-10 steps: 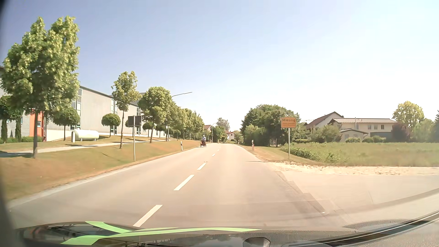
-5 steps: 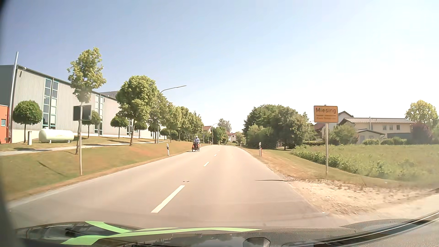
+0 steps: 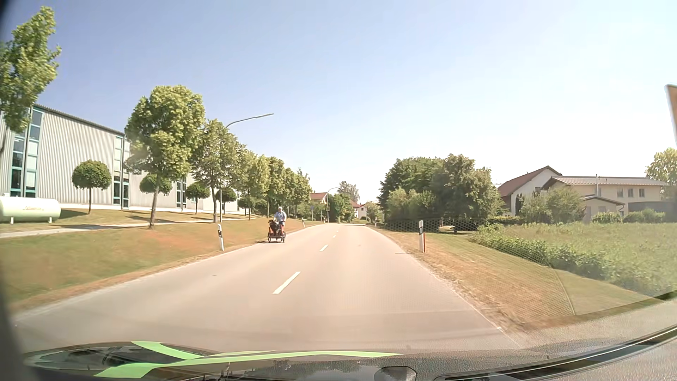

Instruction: Follow the waypoints while adhering to traffic rules and regulations

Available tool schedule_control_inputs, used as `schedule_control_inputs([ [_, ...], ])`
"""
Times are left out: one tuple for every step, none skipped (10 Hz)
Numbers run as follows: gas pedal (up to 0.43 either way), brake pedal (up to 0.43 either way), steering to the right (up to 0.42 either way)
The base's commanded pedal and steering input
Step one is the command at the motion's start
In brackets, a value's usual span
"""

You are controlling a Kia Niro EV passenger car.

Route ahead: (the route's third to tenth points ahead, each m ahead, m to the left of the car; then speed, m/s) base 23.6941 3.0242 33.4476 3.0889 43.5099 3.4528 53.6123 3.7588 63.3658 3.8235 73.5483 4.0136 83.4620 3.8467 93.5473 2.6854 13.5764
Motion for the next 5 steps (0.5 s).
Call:
schedule_control_inputs([
  [0.138, 0.0, -0.009],
  [0.138, 0.0, -0.009],
  [0.138, 0.0, -0.009],
  [0.138, 0.0, -0.009],
  [0.138, 0.0, -0.009],
])
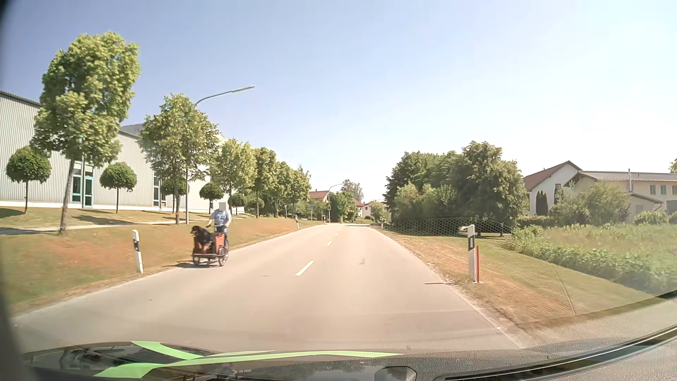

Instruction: Follow the waypoints while adhering to traffic rules and regulations

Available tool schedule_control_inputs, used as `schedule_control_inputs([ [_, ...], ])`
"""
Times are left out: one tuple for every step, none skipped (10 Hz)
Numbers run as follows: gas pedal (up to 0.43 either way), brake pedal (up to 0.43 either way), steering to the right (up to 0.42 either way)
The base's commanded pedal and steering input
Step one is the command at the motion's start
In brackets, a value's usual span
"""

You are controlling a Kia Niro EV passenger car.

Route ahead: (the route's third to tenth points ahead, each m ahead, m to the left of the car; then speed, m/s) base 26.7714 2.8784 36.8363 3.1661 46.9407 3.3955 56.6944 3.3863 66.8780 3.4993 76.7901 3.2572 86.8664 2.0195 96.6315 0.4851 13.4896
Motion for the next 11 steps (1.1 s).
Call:
schedule_control_inputs([
  [0.138, 0.0, -0.009],
  [0.138, 0.0, -0.009],
  [0.15, 0.0, -0.009],
  [0.15, 0.0, -0.009],
  [0.15, 0.0, -0.009],
  [0.15, 0.0, -0.008],
  [0.15, 0.0, -0.005],
  [0.15, 0.0, -0.004],
  [0.157, 0.0, -0.004],
  [0.157, 0.0, -0.004],
  [0.157, 0.0, -0.004],
])
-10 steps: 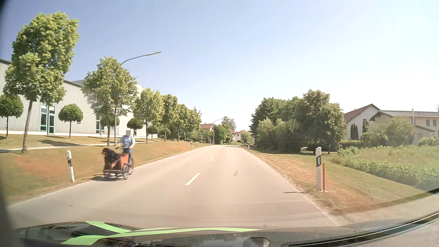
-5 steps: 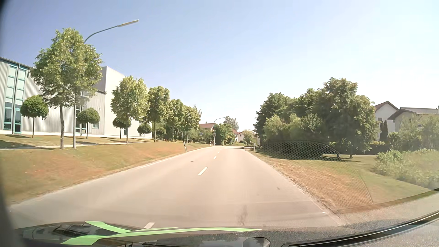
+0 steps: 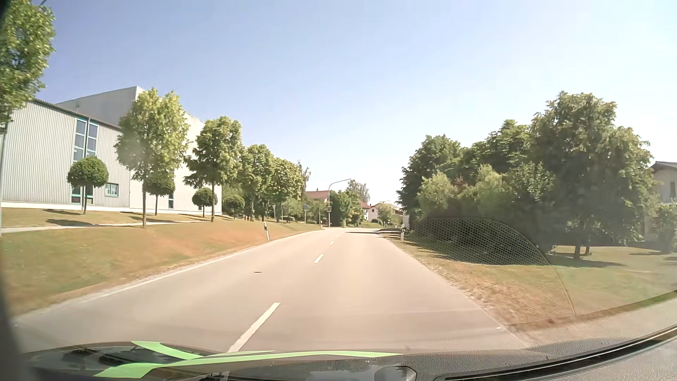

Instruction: Follow the waypoints while adhering to traffic rules and regulations

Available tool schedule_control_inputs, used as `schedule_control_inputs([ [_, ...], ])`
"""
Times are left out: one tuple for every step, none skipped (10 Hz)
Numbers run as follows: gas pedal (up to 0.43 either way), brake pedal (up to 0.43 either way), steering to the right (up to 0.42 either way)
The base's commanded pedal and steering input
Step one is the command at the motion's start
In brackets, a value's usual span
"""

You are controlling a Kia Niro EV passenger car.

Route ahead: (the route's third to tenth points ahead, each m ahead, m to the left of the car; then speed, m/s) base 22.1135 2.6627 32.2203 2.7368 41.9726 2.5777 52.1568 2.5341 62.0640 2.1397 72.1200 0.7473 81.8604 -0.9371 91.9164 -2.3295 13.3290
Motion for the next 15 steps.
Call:
schedule_control_inputs([
  [0.157, 0.0, -0.004],
  [0.157, 0.0, -0.004],
  [0.157, 0.0, -0.004],
  [0.157, 0.0, -0.004],
  [0.15, 0.0, -0.004],
  [0.15, 0.0, -0.004],
  [0.15, 0.0, -0.004],
  [0.15, 0.0, -0.003],
  [0.15, 0.0, -0.002],
  [0.15, 0.0, -0.001],
  [0.15, 0.0, 0.0],
  [0.15, 0.0, 0.0],
  [0.15, 0.0, 0.0],
  [0.15, 0.0, 0.0],
  [0.15, 0.0, 0.0],
])
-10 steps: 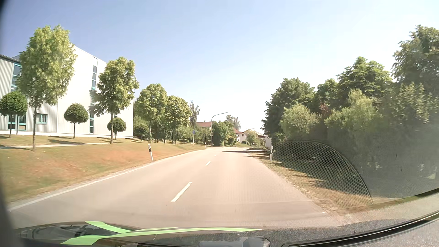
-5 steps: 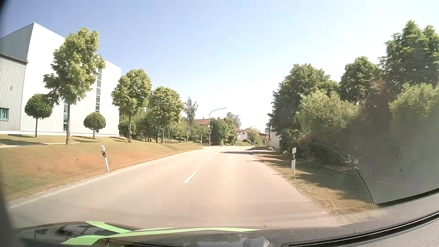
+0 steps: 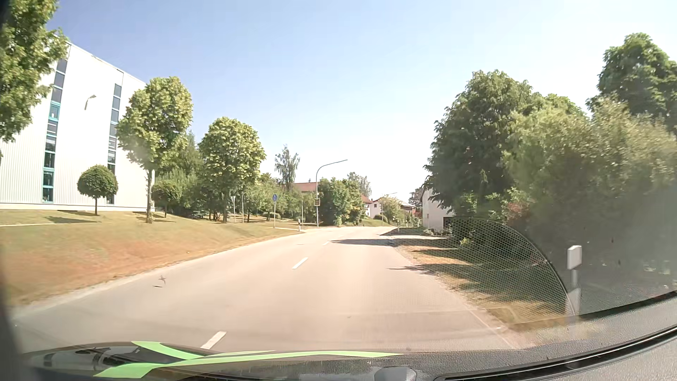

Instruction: Follow the waypoints while adhering to traffic rules and regulations

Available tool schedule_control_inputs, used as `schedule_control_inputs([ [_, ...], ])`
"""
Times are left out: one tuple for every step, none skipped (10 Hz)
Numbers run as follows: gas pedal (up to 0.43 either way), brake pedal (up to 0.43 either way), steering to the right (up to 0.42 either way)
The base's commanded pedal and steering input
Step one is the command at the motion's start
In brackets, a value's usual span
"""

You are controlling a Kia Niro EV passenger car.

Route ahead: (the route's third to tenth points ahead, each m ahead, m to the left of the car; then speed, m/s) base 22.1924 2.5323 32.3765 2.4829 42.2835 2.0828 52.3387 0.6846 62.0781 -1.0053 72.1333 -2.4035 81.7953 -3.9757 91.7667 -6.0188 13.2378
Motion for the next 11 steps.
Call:
schedule_control_inputs([
  [0.15, 0.0, 0.0],
  [0.15, 0.0, 0.0],
  [0.15, 0.0, 0.0],
  [0.138, 0.0, 0.0],
  [0.13, 0.0, 0.0],
  [0.13, 0.0, 0.0],
  [0.13, 0.0, 0.0],
  [0.13, 0.0, 0.0],
  [0.13, 0.0, 0.0],
  [0.138, 0.0, 0.0],
  [0.15, 0.0, 0.0],
])
